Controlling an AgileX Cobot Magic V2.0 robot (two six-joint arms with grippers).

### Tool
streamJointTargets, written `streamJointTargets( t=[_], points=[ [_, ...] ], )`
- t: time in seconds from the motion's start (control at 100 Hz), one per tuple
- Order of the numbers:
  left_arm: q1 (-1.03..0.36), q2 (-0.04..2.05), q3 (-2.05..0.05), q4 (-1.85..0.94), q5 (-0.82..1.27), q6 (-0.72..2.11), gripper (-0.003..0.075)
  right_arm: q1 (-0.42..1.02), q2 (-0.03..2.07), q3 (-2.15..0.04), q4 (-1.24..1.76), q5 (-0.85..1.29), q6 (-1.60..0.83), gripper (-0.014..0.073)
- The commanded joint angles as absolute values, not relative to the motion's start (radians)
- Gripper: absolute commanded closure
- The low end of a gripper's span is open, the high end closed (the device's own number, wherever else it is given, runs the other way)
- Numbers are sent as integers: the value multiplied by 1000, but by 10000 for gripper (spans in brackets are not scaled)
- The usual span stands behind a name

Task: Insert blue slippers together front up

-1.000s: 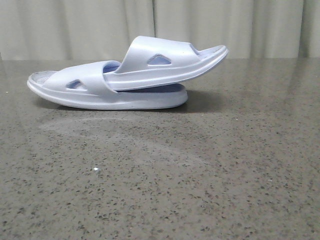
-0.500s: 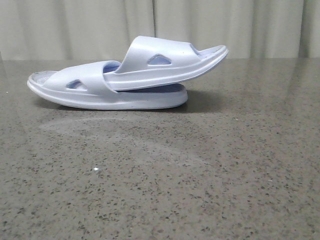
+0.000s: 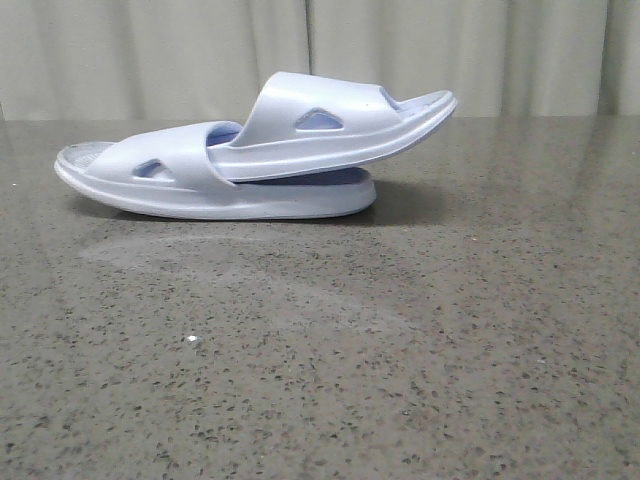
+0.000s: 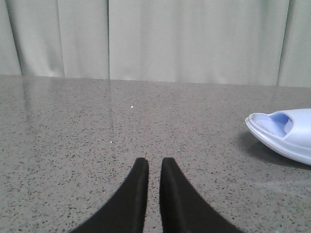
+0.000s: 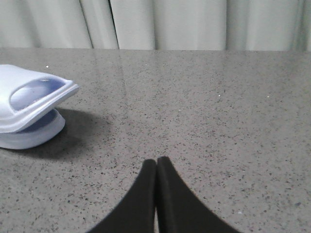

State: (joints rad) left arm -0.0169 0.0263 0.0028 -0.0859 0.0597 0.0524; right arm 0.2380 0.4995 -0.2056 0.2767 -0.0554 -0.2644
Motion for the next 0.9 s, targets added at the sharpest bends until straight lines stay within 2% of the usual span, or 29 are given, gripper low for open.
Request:
streamJointTargets(
  t=[0.0,0.13,0.34,0.66,0.89],
  points=[
    [-22,36,12,-87,-11,49,705,232,463,-195,182,-159,-212,683],
    [-22,36,12,-87,-11,49,705,204,361,-88,124,-230,-159,683],
    [-22,36,12,-87,-11,49,705,138,172,31,95,-194,-144,683],
    [-22,36,12,-87,-11,49,705,72,-24,32,66,91,-144,683],
    [-22,36,12,-87,-11,49,705,70,-30,32,66,67,-144,683]
  ],
)
